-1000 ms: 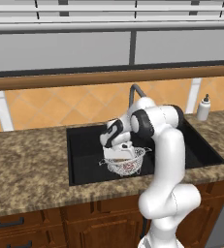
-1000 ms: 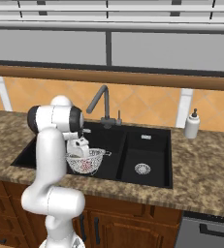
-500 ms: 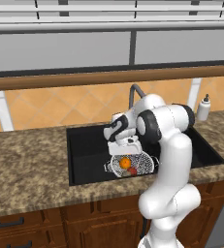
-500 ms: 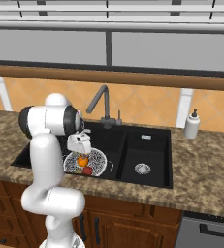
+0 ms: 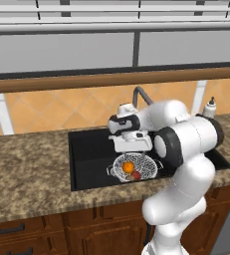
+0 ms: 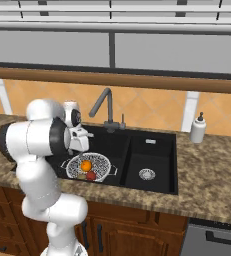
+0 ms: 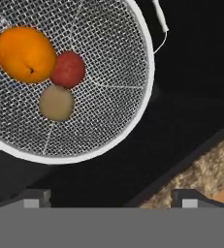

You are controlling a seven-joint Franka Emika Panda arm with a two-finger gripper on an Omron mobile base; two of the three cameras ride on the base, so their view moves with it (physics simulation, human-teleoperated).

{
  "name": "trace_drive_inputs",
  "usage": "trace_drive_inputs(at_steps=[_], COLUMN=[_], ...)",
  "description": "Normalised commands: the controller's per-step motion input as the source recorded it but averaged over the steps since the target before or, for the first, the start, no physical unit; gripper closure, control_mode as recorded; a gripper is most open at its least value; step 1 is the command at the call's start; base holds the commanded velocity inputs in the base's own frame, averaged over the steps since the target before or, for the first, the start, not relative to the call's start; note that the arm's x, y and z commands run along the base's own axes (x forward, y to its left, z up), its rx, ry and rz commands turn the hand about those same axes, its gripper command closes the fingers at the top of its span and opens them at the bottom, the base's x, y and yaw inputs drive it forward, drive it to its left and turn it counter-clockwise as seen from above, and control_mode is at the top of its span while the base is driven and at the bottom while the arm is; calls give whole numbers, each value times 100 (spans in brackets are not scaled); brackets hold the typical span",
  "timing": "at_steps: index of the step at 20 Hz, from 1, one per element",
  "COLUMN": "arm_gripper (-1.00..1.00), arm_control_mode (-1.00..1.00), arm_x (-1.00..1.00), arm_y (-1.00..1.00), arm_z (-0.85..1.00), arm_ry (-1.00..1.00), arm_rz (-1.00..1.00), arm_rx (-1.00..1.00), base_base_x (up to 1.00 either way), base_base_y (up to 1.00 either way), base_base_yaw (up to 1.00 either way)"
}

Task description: Put the colander in the sink, put the kiwi, orange, apple in the colander, and turn on the sink faucet and pour water over the colander.

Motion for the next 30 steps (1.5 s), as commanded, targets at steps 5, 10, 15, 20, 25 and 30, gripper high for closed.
trace_drive_inputs(at_steps=[5, 10, 15, 20, 25, 30], arm_gripper=[-100, -100, -100, -100, -100, -100], arm_control_mode=[-100, -100, -100, -100, -100, -100], arm_x=[-71, -98, -81, -62, -31, 2], arm_y=[-8, -11, -52, -59, -67, -65], arm_z=[77, 57, 63, 61, 42, 30], arm_ry=[-2, -11, -21, -25, -23, -7], arm_rz=[12, 7, 11, 40, 49, 44], arm_rx=[4, 11, 12, 2, 0, 8], base_base_x=[0, 0, 0, 0, 0, 0], base_base_y=[0, 0, 0, 0, 0, 0], base_base_yaw=[0, 0, 0, 0, 0, 0])
